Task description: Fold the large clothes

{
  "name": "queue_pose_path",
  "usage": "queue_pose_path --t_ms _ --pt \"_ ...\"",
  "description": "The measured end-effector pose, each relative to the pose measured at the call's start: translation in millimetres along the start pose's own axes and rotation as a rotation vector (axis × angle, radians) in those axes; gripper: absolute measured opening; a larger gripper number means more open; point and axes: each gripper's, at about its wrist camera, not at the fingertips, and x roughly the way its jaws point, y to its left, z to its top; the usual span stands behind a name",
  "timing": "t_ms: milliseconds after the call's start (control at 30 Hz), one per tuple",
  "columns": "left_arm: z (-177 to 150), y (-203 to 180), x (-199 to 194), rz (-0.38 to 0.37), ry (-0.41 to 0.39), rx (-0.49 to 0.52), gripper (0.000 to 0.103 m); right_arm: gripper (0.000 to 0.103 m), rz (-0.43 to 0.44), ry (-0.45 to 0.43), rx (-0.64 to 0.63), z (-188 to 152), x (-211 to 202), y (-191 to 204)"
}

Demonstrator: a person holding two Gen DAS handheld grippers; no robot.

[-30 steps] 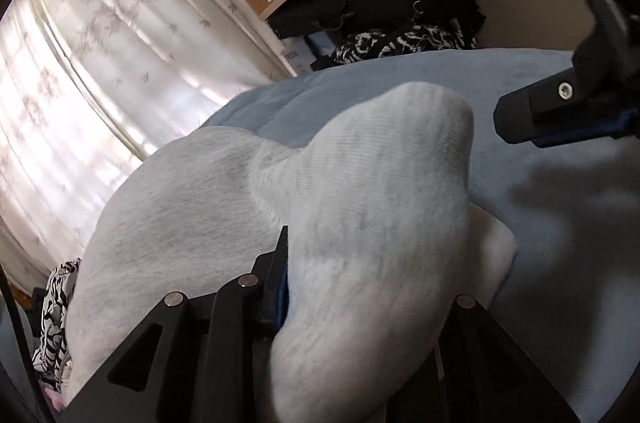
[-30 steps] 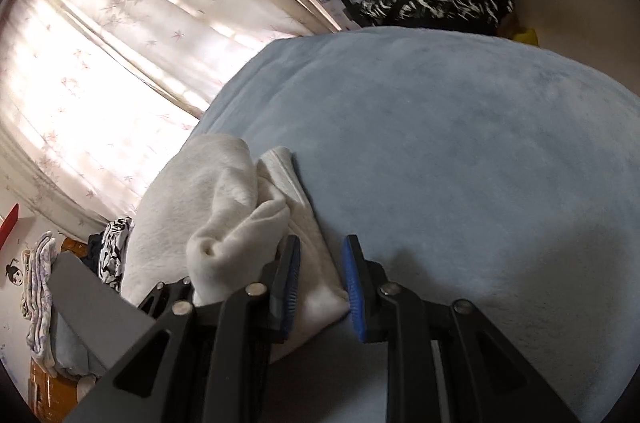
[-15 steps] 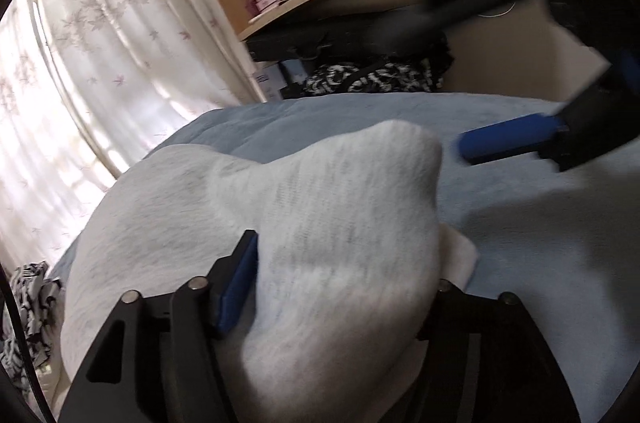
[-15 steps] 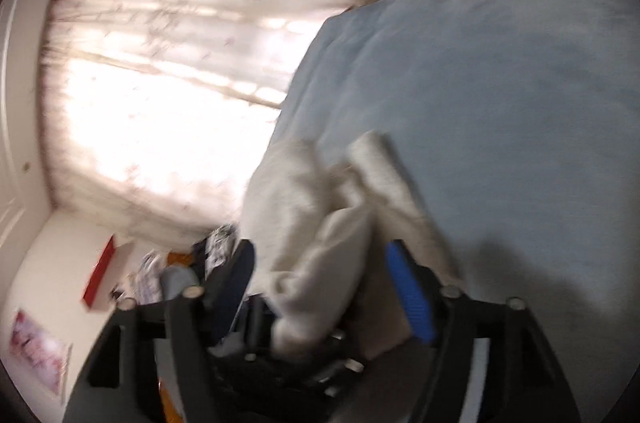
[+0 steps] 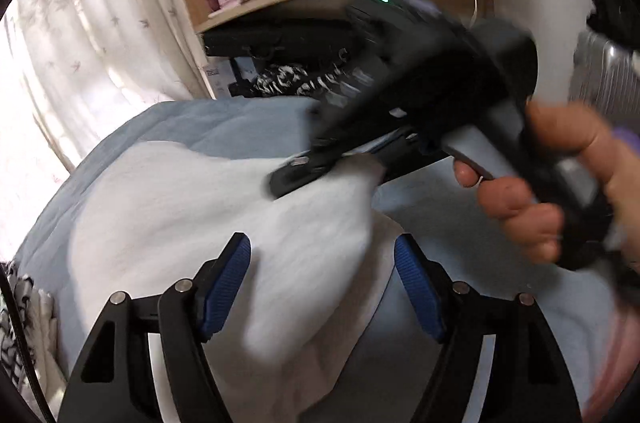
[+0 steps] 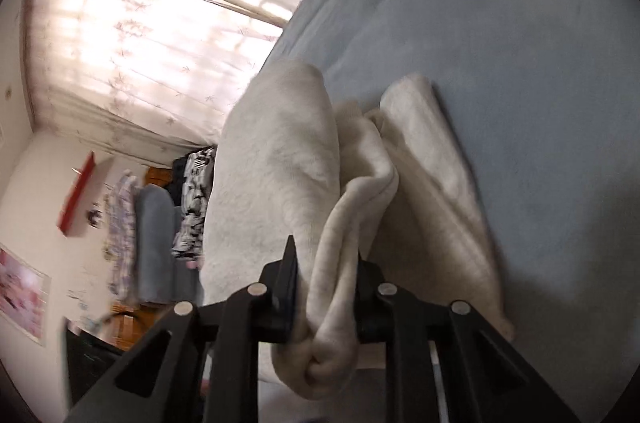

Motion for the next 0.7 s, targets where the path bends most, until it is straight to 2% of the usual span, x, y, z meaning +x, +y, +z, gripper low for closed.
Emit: queue_pose_path --t_ms 67,133,233,300,367,400,533,700 --pt "2 20 -24 0.037 -0.021 -0.056 0.073 0.019 -0.033 -0.058 -0.048 0 -17 11" --pt "4 47 -40 0.114 -0.029 -0.141 0.073 0.019 -0.076 -0.098 -0.088 0 -31 19" --pt "5 79 -35 0.302 0.032 -0.213 0.074 0.018 -0.14 -0.129 -0.131 -2 -43 25" --pt "5 94 -21 0.362 0.086 -0.254 0.074 0.018 -0.167 -0.14 -0.138 -6 -48 26" --pt "7 106 1 0.36 0.169 -0.29 0.074 0.018 -0.181 -0.139 -0.135 -6 -48 26" --pt "7 107 8 0.353 0.178 -0.303 0.077 0.018 -0.194 -0.139 -0.135 -6 -47 26" --pt "16 106 38 0.376 0.23 -0.292 0.098 0.018 -0.261 -0.132 -0.118 -6 -43 18" --pt "14 107 83 0.241 0.359 -0.278 0.103 0.018 -0.329 -0.058 -0.039 -11 -25 -21"
